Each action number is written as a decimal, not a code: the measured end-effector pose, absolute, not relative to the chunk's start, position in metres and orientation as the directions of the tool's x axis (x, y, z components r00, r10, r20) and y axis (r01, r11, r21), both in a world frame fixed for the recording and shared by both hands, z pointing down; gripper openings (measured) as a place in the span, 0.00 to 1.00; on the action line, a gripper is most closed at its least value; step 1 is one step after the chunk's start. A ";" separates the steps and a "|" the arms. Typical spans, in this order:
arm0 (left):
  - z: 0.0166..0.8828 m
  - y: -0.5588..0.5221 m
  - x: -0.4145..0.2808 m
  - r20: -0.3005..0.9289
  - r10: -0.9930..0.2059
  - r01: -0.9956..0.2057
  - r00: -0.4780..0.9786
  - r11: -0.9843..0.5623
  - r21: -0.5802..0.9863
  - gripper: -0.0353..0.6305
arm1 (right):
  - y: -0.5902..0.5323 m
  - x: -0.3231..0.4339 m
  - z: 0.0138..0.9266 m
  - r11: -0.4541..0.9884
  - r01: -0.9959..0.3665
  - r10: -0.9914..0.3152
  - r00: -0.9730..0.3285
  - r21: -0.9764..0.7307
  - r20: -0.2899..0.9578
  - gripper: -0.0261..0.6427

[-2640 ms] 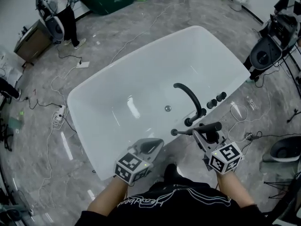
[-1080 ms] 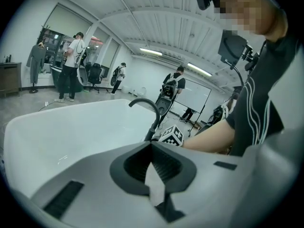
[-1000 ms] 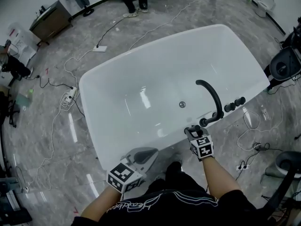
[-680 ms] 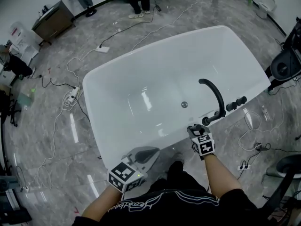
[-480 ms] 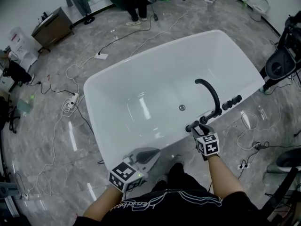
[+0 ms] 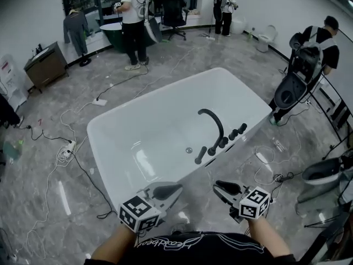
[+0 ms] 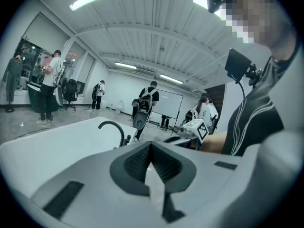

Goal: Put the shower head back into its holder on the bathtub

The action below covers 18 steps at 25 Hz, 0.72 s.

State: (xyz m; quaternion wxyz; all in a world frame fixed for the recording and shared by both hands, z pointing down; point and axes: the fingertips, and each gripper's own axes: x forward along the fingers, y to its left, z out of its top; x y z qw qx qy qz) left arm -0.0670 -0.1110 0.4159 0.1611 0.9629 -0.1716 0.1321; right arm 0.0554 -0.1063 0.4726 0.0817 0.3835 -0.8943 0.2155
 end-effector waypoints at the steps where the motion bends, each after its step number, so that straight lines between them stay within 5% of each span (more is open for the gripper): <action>1: 0.409 -0.100 -0.064 0.299 -0.280 -0.360 0.912 -0.897 0.258 0.06 | -0.086 0.053 0.459 0.633 -0.704 -0.644 -0.709 -0.321 0.287 0.15; 10: 0.365 0.052 -0.039 0.239 -0.279 -0.326 0.930 -0.926 0.189 0.06 | 0.088 0.044 0.353 0.739 -0.659 -0.630 -0.749 -0.141 0.203 0.09; 18: 0.349 0.224 -0.036 0.222 -0.278 -0.318 0.935 -0.933 0.170 0.06 | 0.250 0.032 0.352 0.739 -0.650 -0.625 -0.760 -0.180 0.177 0.06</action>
